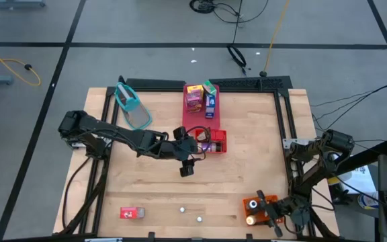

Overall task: Pick & Place Kitchen Items
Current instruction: Put the yellow food coloring bottle into the orange bin, then put the brown food coloring bottle into the orange bin

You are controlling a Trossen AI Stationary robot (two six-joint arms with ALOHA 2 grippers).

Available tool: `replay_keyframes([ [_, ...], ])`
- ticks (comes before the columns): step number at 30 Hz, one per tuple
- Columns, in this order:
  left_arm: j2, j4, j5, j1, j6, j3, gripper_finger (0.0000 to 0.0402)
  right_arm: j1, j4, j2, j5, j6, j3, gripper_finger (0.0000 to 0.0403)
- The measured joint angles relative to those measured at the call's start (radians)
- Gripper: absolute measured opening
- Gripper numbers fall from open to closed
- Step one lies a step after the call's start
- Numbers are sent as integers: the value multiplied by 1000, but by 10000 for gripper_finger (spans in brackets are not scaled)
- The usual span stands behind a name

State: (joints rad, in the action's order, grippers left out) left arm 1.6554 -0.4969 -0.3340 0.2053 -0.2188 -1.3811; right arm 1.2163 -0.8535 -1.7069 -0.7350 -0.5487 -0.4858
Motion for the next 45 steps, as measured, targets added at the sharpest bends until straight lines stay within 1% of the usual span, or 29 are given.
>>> replay_keyframes([
  [6,0,0,0,0,0,0,273,0,-20,0,-2,-31,0,168],
  [10,0,0,0,0,-1,0,273,0,-62,0,6,-4,-1,195],
  [15,0,0,0,0,-1,0,274,0,-63,0,5,6,-1,229],
  [20,0,0,0,0,-1,0,273,1,-77,0,7,13,-1,249],
  [24,0,0,0,0,-1,0,273,5,-77,17,7,47,-1,250],
  [29,0,0,1,4,-1,0,274,30,-78,80,6,95,-1,241],
  [34,0,-1,1,18,5,0,273,51,-78,168,4,215,-1,234],
  [45,0,-2,0,79,3,4,273,32,-75,361,2,499,-1,233],
])
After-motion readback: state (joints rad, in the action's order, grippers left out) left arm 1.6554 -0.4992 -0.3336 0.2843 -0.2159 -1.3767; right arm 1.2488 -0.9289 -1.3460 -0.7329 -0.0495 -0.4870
